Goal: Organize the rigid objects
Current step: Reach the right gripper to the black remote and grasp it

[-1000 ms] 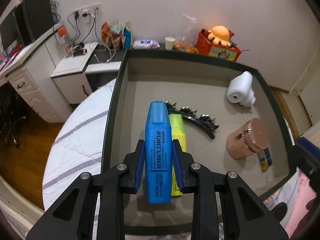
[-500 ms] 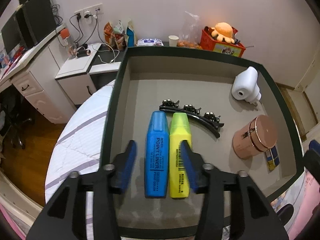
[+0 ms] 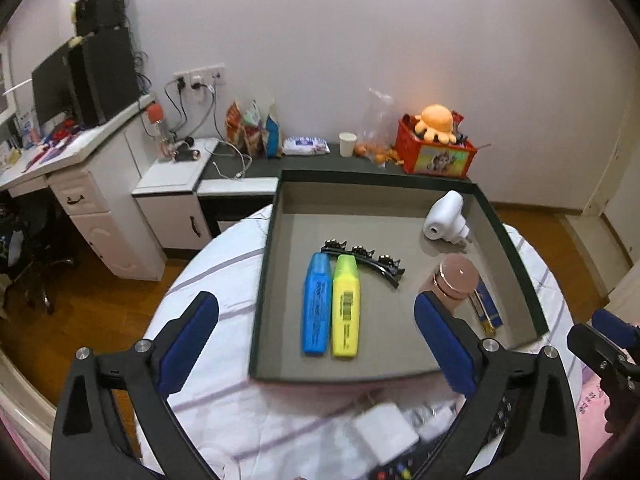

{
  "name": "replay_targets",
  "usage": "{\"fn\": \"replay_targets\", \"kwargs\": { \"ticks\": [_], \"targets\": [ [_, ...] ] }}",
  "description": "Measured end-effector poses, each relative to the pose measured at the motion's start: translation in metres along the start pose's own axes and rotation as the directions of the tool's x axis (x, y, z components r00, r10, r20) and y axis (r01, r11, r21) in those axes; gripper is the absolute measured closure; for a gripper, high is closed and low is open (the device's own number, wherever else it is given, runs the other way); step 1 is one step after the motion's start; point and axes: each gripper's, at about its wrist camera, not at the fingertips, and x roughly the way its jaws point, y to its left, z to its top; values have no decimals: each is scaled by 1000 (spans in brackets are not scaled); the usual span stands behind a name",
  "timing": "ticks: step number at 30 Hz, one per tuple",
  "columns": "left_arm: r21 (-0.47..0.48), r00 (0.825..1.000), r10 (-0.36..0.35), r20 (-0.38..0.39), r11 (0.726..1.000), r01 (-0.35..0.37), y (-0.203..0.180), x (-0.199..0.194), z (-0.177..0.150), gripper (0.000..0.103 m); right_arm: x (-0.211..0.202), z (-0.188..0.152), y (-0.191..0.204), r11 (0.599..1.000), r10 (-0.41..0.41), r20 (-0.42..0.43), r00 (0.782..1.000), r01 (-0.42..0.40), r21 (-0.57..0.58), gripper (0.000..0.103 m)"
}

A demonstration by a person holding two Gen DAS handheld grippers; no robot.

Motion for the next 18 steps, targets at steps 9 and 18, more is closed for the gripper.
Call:
{"fn": "replay_targets", "kwargs": {
  "ticks": [9,18],
  "targets": [
    [-14,1000,7,-25,1000,-8,7,-38,-61,0,-23,-52,-5,1000,-2,-42,999,2,17,22],
    [-19,997,21,-77,1000,-23,9,-43,-106,0,-15,-90,1,1000,23,-110,994,-21,17,22]
  ]
}}
